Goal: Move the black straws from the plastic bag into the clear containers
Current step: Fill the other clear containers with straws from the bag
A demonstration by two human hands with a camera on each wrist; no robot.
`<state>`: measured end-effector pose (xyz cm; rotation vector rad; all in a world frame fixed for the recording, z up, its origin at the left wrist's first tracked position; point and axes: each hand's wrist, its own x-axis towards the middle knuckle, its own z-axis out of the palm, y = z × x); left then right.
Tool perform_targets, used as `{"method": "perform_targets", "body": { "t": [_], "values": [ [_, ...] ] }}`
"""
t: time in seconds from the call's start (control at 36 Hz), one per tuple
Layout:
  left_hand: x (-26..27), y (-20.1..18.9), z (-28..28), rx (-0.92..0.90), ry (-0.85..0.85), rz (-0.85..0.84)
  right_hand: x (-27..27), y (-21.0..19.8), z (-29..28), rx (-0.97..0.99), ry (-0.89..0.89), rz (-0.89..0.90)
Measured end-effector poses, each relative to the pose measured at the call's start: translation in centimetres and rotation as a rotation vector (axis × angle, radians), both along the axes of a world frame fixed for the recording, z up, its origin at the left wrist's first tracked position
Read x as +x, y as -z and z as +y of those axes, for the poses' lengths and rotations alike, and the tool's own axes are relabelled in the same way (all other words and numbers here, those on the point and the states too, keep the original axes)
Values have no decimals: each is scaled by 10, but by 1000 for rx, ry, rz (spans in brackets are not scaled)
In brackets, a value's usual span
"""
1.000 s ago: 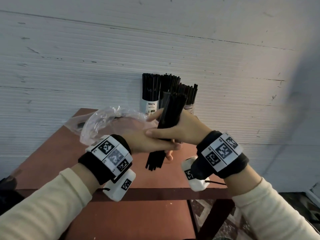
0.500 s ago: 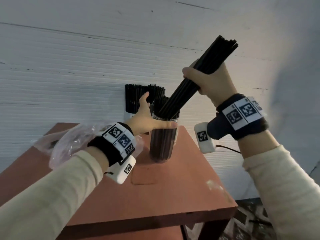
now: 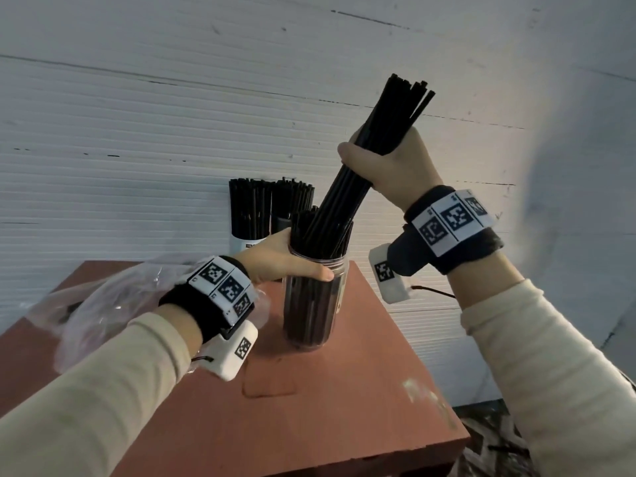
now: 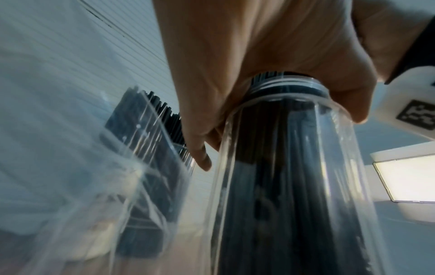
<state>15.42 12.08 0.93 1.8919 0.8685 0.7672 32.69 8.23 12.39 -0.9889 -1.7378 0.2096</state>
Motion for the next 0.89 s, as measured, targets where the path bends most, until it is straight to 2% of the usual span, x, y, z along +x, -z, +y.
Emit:
{"method": "perform_targets", "body": {
  "t": [0.08, 0.22, 0.28, 0.44, 0.56, 0.64, 0.72, 0.89],
  "values": [
    [3, -2, -4, 17, -26, 19, -2, 0, -1, 9, -16, -15],
    [8, 3, -3, 26, -256, -21, -4, 3, -1, 13, -21, -31],
    [8, 6, -2, 45, -286, -23, -5, 6, -1, 10, -26, -34],
    [11, 7, -9, 73, -280, -93, 2, 11, -3, -14, -40, 8],
    [11, 6, -12, 92, -255, -68, 6, 10, -4, -21, -25, 0],
    [5, 0, -18, 31, -134, -24, 7, 10, -5, -2, -7, -31],
    [-6, -5, -21, -85, -18, -50, 8, 11, -6, 1, -6, -29],
    [-9, -4, -17, -65, -51, -59, 8, 12, -4, -8, -8, -26]
  ]
}}
